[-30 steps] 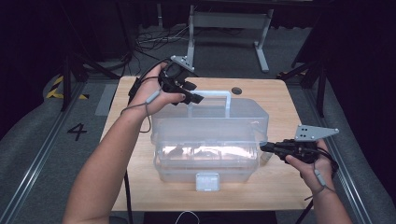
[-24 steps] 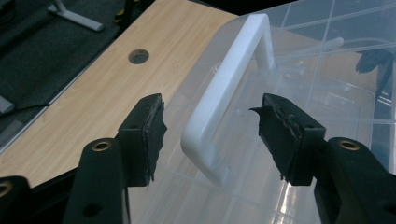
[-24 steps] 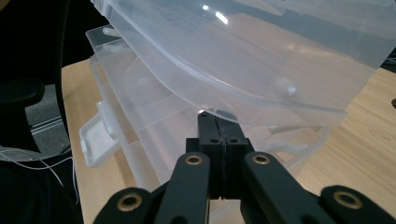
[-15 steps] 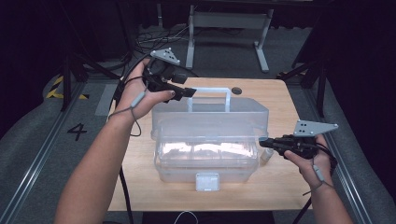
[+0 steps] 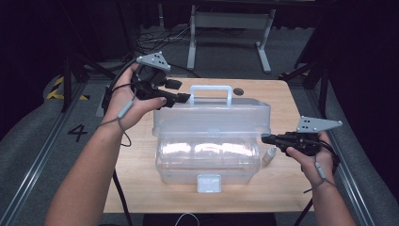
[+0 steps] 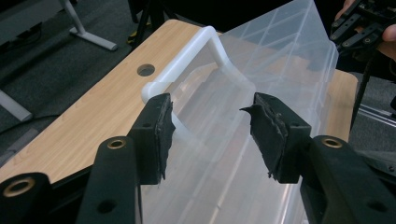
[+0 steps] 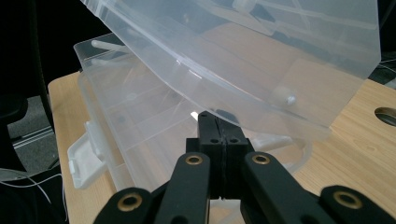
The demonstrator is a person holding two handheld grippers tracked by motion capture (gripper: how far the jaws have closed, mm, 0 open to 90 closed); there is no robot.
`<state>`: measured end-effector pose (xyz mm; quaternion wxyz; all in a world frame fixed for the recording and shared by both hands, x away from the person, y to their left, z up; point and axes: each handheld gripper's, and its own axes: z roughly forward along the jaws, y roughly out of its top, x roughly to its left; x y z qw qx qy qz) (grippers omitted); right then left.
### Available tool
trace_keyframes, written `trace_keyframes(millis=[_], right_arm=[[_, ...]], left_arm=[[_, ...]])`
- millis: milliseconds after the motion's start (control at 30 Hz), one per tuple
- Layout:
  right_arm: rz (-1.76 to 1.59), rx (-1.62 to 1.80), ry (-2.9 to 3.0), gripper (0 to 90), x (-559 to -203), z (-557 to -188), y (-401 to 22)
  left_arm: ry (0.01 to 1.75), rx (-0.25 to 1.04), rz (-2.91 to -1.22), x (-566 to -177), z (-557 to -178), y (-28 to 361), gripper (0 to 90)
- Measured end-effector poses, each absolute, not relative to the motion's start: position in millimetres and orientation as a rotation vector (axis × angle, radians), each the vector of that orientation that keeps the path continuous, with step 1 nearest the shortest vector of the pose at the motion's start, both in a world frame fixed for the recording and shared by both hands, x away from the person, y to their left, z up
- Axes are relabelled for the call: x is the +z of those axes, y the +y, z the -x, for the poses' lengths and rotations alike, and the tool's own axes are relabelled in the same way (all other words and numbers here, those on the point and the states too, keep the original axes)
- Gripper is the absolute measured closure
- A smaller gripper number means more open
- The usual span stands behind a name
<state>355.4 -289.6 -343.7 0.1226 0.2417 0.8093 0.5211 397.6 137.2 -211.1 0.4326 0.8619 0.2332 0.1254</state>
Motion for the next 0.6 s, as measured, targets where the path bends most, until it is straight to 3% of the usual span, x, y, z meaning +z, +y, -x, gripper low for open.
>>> trace_keyframes(millis=[200, 600], right_arm=[[-0.726, 1.514, 2.341, 90.0, -339, -358, -288], [-0.75, 1.501, 2.31, 90.0, -327, -367, -285]], left_arm=[[0.569, 0.309, -2.133, -214, -387, 145, 52.3], [0.546, 0.292, -2.124, -229, -361, 162, 68.4]])
